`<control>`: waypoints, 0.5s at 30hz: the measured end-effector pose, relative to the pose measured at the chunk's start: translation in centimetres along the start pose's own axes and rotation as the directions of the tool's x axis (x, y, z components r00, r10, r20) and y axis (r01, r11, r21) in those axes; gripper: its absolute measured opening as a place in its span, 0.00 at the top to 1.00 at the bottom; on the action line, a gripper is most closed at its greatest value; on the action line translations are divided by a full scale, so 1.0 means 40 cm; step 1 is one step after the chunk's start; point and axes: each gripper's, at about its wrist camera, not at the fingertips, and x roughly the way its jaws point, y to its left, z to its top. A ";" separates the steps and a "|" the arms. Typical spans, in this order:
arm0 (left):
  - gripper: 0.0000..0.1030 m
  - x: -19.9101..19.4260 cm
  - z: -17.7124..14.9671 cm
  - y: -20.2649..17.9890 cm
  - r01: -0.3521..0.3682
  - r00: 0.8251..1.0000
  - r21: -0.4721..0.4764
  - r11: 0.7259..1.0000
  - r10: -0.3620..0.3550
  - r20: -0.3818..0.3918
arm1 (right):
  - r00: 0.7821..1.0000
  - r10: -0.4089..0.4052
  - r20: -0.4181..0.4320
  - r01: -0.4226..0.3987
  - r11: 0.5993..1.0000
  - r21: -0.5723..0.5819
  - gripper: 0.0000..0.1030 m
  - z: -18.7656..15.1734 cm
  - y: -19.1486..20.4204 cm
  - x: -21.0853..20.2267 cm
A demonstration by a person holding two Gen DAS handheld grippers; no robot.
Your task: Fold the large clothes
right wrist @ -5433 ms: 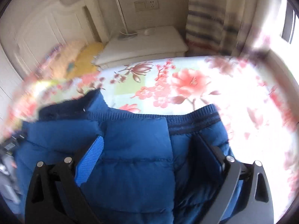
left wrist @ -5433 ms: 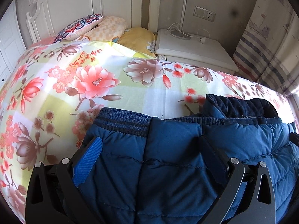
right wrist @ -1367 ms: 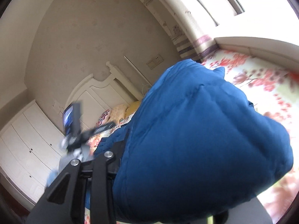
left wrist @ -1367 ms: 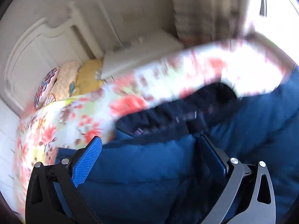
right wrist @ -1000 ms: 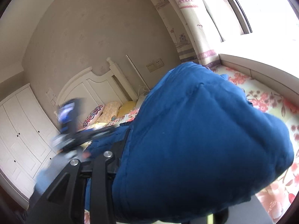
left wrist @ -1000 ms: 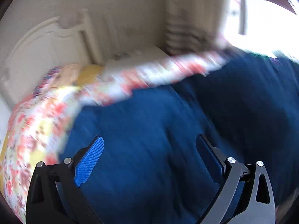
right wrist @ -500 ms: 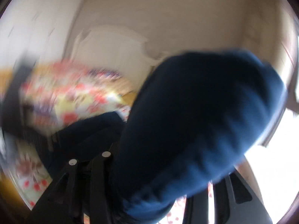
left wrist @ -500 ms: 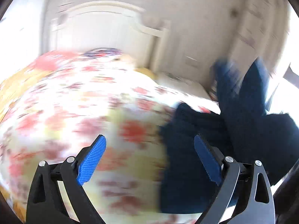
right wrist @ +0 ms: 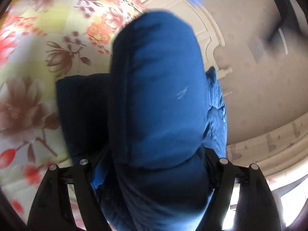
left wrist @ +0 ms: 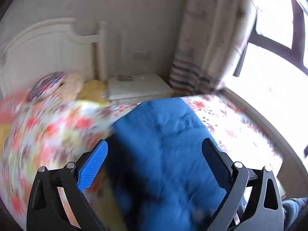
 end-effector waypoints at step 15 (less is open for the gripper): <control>0.07 0.343 0.041 0.087 -0.141 0.962 0.098 0.985 0.159 -0.221 | 0.831 0.318 0.457 -0.520 0.735 0.435 0.49 -0.058 -0.308 -0.104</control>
